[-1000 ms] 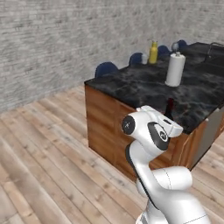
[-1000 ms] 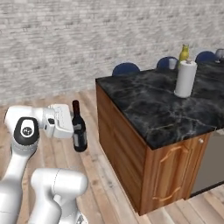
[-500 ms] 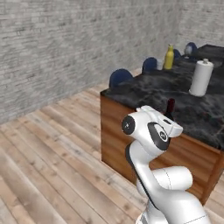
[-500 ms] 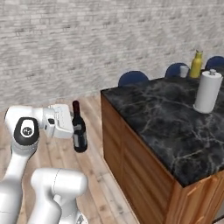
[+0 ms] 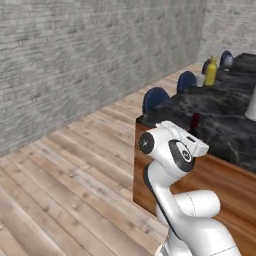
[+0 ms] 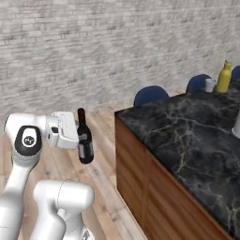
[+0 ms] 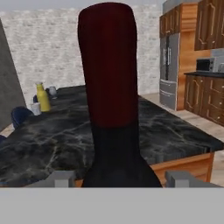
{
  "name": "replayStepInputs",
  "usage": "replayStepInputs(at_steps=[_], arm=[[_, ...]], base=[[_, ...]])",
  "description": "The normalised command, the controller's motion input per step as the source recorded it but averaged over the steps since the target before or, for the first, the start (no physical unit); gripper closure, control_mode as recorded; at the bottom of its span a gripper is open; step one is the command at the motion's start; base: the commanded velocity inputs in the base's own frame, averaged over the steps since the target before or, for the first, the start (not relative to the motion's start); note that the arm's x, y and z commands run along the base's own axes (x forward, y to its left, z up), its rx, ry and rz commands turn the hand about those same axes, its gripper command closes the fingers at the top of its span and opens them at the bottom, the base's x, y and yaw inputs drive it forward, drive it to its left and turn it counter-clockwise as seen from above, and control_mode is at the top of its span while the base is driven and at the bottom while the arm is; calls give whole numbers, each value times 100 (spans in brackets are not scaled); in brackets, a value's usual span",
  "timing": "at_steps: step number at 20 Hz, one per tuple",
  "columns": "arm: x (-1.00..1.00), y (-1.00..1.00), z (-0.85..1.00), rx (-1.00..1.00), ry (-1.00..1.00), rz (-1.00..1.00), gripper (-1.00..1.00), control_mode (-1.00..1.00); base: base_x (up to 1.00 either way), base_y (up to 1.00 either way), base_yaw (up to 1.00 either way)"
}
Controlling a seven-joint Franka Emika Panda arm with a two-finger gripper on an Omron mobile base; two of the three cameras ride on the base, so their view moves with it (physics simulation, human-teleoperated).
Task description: There is a wine glass and glass cup on the dining counter. Place the wine bottle next to the wine glass and the juice bottle next to the glass cup.
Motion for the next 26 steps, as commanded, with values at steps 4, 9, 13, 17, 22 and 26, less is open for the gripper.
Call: replayStepInputs(at_steps=[4, 9, 13, 17, 22, 26], arm=[[0, 0, 0, 0, 0, 0, 100, 100], [0, 0, 0, 0, 0, 0, 100, 100], [0, 0, 0, 0, 0, 0, 100, 100], [0, 0, 0, 0, 0, 0, 100, 100], [0, 0, 0, 0, 0, 0, 100, 100], [0, 0, 0, 0, 0, 0, 100, 100]], base=[[64, 56, -22], [63, 57, -23], [63, 57, -22], [63, 57, -22], [64, 55, -25], [66, 51, -29]])
